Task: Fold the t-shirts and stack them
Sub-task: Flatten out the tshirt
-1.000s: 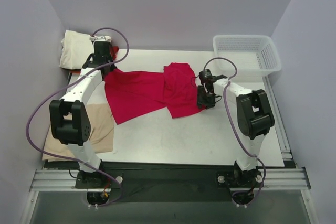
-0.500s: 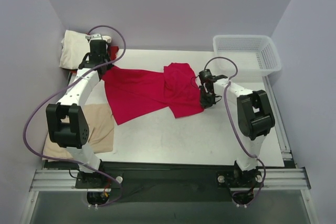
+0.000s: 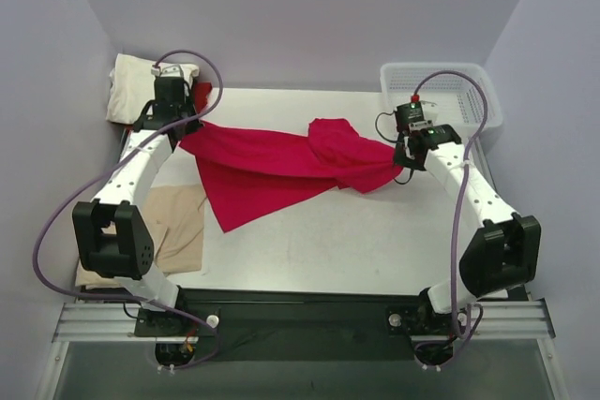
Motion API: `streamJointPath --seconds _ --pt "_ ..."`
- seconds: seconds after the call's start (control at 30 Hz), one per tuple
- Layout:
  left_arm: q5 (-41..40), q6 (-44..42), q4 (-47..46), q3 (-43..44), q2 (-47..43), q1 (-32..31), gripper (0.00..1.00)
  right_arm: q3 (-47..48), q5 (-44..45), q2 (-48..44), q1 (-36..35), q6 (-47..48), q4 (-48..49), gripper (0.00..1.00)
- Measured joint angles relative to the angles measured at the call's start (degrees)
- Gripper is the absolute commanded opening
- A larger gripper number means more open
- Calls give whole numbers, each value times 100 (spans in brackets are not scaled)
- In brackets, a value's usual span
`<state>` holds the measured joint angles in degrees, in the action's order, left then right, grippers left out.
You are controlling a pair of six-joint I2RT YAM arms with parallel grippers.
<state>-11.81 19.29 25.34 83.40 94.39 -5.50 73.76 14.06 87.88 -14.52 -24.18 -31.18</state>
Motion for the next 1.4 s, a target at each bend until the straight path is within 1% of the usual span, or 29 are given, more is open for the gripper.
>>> streamJointPath --seconds 0.17,0.37,0.47,0.6,0.63,0.7,0.73,0.87,1.0,1.13,1.4 --pt "339 131 -35 -894 -380 -2 0 -92 295 -472 61 -155 -251 0" --pt "680 372 -35 -2055 -442 -37 0 -772 400 -675 74 -393 -444 0" --pt "765 476 -31 -2249 -321 -68 0 -1071 404 -667 101 -509 -549 0" --pt "787 592 -50 -2253 42 -79 0 -1178 442 -667 111 -629 -634 0" --pt "780 608 -44 -2249 136 -79 9 -1178 452 -667 111 -645 -632 0" --pt "723 645 11 -2234 317 -81 33 -1178 461 -667 111 -667 -634 0" --pt "667 664 55 -2223 369 -81 42 -1178 461 -667 111 -675 -632 0" --pt "240 813 192 -2218 363 -83 54 -1178 463 -667 111 -719 -632 0" --pt "-157 911 247 -2218 197 -83 55 -1178 463 -667 118 -734 -632 0" --pt "-374 960 256 -2218 -46 -83 56 -1176 501 -660 179 -732 -632 0" --pt "-350 933 273 -2218 -118 -83 56 -986 623 -393 710 -726 -610 0"
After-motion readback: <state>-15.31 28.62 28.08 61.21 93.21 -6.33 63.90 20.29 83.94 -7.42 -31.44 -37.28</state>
